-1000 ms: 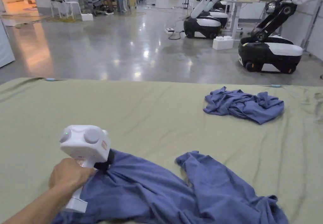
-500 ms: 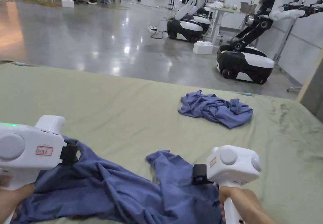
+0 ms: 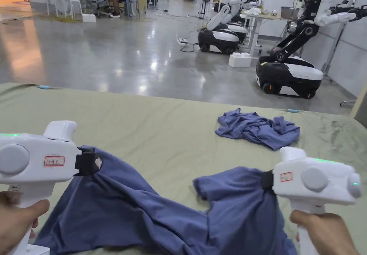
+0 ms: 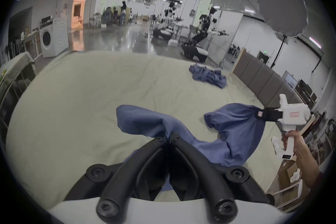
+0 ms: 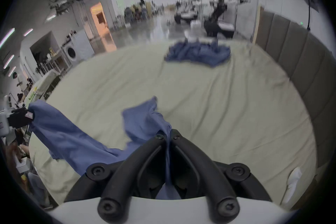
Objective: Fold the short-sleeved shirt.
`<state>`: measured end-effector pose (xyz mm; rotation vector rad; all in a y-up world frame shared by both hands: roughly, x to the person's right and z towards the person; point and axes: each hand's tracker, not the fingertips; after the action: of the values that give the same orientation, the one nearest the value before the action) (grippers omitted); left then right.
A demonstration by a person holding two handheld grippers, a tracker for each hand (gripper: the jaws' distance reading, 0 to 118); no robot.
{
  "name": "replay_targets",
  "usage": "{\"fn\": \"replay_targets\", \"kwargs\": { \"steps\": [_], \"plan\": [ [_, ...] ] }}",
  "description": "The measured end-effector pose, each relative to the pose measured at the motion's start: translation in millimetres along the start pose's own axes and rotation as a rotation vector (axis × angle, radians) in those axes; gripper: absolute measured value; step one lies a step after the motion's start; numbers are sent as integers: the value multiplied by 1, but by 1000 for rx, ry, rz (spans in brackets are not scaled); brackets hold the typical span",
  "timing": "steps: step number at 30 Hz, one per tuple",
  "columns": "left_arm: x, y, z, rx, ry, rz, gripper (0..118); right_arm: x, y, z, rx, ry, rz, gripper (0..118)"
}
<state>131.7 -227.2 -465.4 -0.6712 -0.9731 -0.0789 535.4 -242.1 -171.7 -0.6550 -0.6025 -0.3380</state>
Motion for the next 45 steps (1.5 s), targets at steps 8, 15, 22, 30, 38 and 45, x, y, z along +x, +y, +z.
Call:
{"fn": "replay_targets", "kwargs": {
  "steps": [8, 15, 22, 30, 38, 45],
  "plan": [
    [-3, 47, 83, 122, 31, 30, 0, 3, 42, 126, 187, -18, -17, 4],
    [-8, 100, 113, 188, 102, -21, 0, 5, 78, 169, 241, -51, -57, 4],
    [-12, 153, 119, 237, 98, 48, 0, -8, 121, 172, 273, -68, -105, 4],
    [-16, 210, 98, 240, 130, 46, 0, -22, 187, 165, 336, -88, -132, 4],
    [-29, 254, 61, 256, 117, 102, 0, -25, 244, 137, 381, -124, -179, 4],
    [-32, 280, 39, 299, 73, 175, 0, -23, 275, 122, 429, -156, -179, 4]
  ]
}}
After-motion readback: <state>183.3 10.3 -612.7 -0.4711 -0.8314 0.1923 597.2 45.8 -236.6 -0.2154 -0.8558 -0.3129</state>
